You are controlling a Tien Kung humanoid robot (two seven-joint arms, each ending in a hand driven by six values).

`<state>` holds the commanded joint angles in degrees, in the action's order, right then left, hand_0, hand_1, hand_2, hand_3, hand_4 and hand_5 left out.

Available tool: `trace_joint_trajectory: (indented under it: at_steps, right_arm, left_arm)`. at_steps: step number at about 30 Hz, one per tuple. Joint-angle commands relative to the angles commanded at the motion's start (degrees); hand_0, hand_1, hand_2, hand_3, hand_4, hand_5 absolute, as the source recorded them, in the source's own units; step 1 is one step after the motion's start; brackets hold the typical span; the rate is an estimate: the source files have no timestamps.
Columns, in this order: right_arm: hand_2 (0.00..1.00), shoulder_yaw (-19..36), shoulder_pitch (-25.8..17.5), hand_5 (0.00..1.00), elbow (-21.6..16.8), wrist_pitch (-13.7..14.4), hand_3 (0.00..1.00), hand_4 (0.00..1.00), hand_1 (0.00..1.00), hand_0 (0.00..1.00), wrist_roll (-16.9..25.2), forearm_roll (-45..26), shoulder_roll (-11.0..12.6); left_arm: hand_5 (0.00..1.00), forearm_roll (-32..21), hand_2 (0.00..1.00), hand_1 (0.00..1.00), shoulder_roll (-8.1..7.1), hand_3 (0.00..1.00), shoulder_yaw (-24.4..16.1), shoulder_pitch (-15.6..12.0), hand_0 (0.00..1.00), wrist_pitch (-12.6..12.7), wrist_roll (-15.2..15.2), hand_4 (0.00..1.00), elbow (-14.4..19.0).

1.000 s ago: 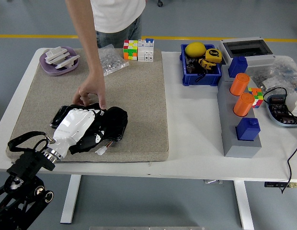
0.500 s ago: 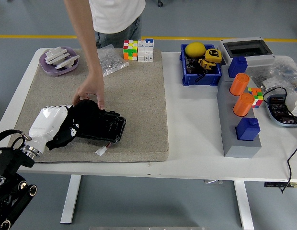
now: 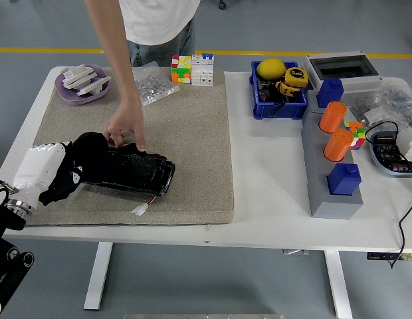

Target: Pick the rag up,wipe the panel,place it on the desk

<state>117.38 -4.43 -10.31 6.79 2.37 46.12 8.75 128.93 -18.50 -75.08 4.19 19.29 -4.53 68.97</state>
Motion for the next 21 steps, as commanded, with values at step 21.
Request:
trace_joint_trajectory:
  at_steps: [21]
  right_arm:
    - [0.672, -17.6, -2.3, 0.499, 0.0, 1.19, 0.604, 0.998, 0.619, 0.755, -2.01, -16.04, -0.14]
  left_arm:
    - [0.002, -3.37, 0.559, 0.29, -0.18, 0.509, -2.22, -0.12, 0.244, 0.98, -1.23, 0.28, -2.1]
